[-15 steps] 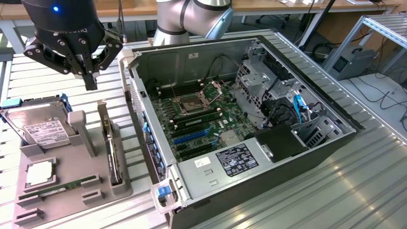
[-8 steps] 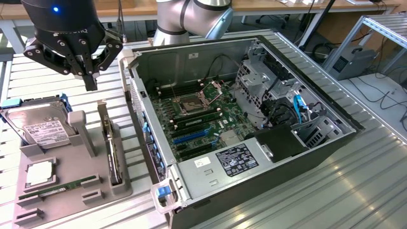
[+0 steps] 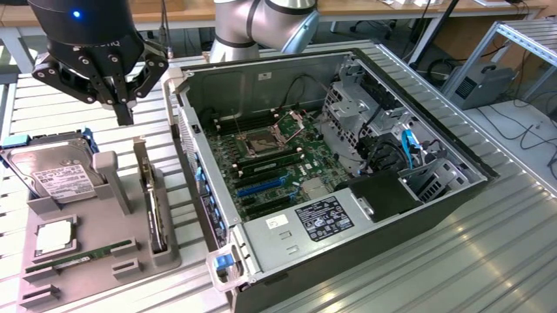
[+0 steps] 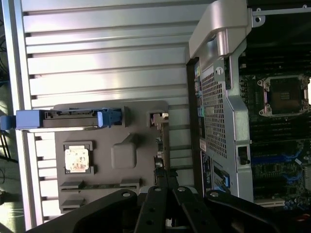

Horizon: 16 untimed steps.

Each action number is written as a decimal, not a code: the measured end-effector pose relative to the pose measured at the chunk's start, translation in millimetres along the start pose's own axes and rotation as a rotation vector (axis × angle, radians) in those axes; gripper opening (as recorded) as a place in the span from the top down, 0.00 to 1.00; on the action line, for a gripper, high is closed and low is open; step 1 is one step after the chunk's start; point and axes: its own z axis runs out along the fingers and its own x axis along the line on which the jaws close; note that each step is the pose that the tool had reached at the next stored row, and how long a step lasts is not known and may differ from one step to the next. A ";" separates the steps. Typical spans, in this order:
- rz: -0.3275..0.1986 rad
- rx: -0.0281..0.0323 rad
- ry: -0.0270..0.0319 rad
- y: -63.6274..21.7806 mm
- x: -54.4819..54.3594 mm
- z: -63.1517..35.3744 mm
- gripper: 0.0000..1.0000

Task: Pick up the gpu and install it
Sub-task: 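Reach for the gpu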

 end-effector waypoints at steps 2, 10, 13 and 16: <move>0.000 0.0000 0.0000 -0.9 -0.1 0.0 0.89; 0.000 0.0000 0.0000 -3.1 -0.3 -0.1 0.89; 0.000 0.0000 0.0000 -3.7 -0.3 -0.1 0.89; 0.000 0.0001 0.0001 -4.3 -0.3 -0.2 0.89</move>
